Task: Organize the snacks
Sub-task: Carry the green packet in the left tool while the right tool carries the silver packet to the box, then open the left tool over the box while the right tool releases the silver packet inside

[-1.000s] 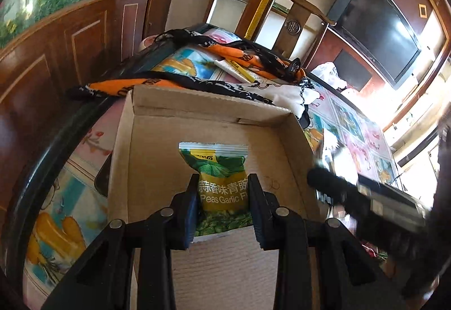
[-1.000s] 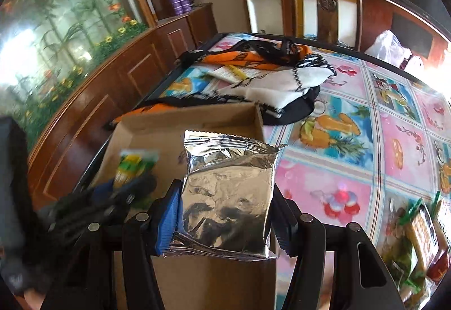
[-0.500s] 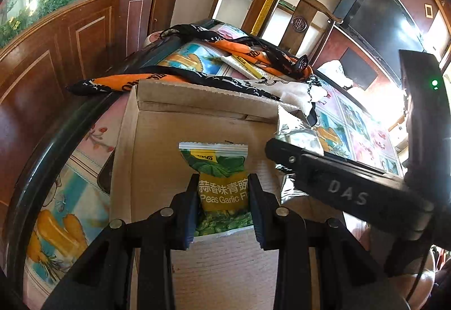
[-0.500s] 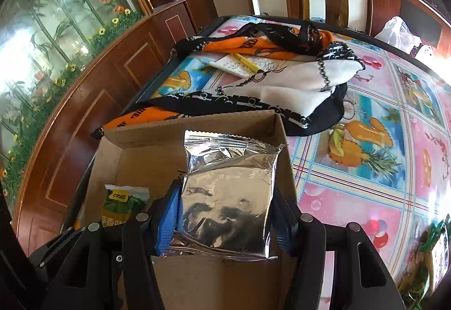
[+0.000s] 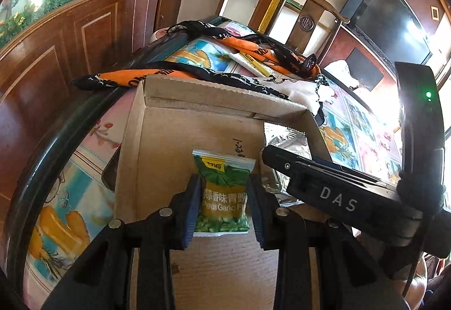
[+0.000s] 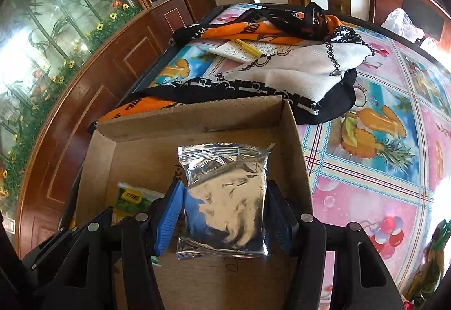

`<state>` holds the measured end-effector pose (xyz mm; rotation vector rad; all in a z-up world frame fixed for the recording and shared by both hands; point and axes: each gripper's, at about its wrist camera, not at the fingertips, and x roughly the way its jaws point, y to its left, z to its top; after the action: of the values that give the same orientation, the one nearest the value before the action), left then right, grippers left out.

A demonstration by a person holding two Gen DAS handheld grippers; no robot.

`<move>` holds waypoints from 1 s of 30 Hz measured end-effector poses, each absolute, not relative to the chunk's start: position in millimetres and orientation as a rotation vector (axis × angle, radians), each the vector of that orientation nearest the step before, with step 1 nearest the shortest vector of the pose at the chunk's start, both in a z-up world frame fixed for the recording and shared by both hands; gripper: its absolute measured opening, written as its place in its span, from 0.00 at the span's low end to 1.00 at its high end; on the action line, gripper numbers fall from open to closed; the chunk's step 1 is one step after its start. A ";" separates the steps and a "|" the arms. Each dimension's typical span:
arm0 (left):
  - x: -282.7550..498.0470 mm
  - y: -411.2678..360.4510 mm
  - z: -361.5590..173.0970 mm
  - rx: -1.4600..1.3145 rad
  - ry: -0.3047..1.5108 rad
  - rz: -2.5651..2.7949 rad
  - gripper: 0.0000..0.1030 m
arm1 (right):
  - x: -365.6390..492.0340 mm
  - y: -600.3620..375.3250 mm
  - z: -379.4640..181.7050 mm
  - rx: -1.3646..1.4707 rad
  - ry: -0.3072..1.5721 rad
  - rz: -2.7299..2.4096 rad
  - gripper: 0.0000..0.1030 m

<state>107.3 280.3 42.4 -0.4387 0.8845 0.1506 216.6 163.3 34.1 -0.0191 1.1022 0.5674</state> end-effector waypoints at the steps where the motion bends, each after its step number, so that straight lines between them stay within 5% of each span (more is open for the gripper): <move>1: 107.2 280.6 42.6 -0.439 0.882 0.149 0.31 | 216.1 162.8 34.4 -0.015 1.103 0.569 0.61; 12: 97.4 279.2 56.7 -0.454 0.807 0.107 0.31 | 184.7 106.6 75.0 0.221 1.079 0.638 0.62; 19: 79.5 259.9 72.9 -0.389 0.739 0.061 0.31 | 107.5 -13.0 95.1 0.588 1.035 0.656 0.62; 30: 48.5 162.3 105.6 -0.246 0.723 -0.139 0.32 | 2.8 -203.5 109.4 0.728 0.955 0.420 0.62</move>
<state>48.5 162.3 105.6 -0.2457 0.7231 -0.1389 2.8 -203.5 109.4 0.7281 0.9549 0.4196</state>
